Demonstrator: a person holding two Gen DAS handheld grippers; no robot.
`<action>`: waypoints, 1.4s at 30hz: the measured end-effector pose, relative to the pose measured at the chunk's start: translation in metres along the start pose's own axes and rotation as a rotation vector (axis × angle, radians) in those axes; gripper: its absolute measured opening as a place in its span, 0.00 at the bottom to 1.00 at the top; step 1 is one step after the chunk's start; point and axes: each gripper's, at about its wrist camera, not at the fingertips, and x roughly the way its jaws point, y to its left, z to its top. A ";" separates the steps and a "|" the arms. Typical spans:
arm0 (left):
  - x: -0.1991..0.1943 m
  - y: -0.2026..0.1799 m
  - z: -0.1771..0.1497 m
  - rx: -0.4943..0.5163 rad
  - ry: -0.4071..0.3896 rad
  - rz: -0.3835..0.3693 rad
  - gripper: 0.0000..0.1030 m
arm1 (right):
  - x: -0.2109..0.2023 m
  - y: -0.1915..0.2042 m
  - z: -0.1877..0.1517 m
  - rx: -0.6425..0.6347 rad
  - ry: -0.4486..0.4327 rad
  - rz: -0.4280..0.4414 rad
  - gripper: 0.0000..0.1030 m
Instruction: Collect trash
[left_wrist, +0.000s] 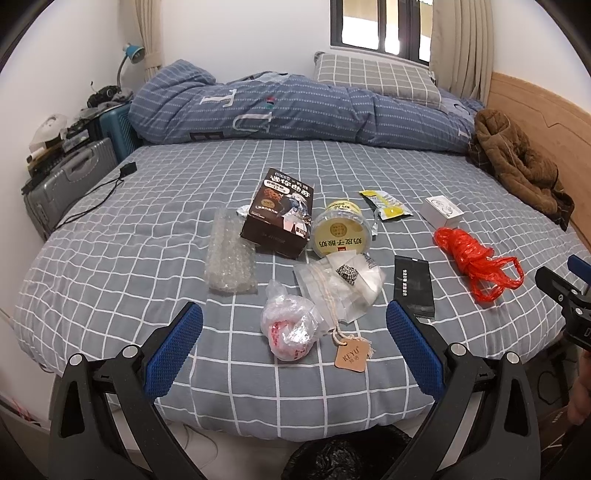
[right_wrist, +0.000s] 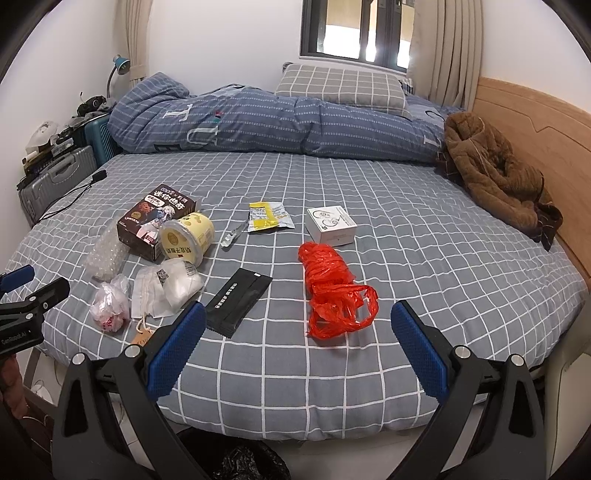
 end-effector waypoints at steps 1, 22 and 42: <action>0.000 0.000 0.000 0.001 0.000 0.000 0.95 | 0.000 0.000 0.000 0.000 0.000 0.000 0.93; 0.002 0.000 -0.001 -0.001 0.010 0.004 0.95 | 0.001 -0.001 0.001 0.002 -0.001 -0.003 0.93; 0.077 0.009 -0.011 0.014 0.147 0.011 0.94 | 0.084 -0.028 0.004 0.044 0.131 -0.047 0.89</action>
